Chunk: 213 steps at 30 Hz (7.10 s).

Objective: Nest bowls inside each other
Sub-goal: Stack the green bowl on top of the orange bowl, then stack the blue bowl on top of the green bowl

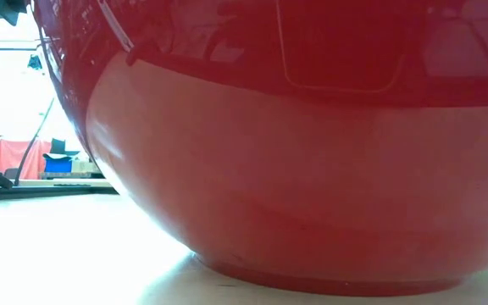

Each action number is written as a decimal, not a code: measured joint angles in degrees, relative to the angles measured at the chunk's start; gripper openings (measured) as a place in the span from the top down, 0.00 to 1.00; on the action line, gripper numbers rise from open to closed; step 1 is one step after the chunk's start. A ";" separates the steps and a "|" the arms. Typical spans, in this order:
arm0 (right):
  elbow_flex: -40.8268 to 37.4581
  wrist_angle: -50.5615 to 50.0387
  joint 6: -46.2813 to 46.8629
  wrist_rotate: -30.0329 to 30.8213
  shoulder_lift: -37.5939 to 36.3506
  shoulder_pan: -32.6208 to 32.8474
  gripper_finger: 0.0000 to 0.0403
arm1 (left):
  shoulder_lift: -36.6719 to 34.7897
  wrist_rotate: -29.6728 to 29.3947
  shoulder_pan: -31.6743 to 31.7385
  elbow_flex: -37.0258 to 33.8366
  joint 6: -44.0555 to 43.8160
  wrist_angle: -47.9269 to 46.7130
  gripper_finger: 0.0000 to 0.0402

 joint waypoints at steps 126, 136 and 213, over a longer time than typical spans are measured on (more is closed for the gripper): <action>-6.58 -0.71 -12.78 22.19 -19.07 -22.37 0.55 | -0.02 0.39 -0.31 0.04 -1.53 -0.92 0.53; -7.95 11.13 -28.38 18.59 -16.24 -38.71 0.35 | -0.02 0.37 -0.31 0.04 -1.49 -0.96 0.53; 58.27 6.01 -36.56 1.56 31.61 14.41 0.91 | -0.01 -0.35 -0.26 0.00 0.87 -0.74 0.53</action>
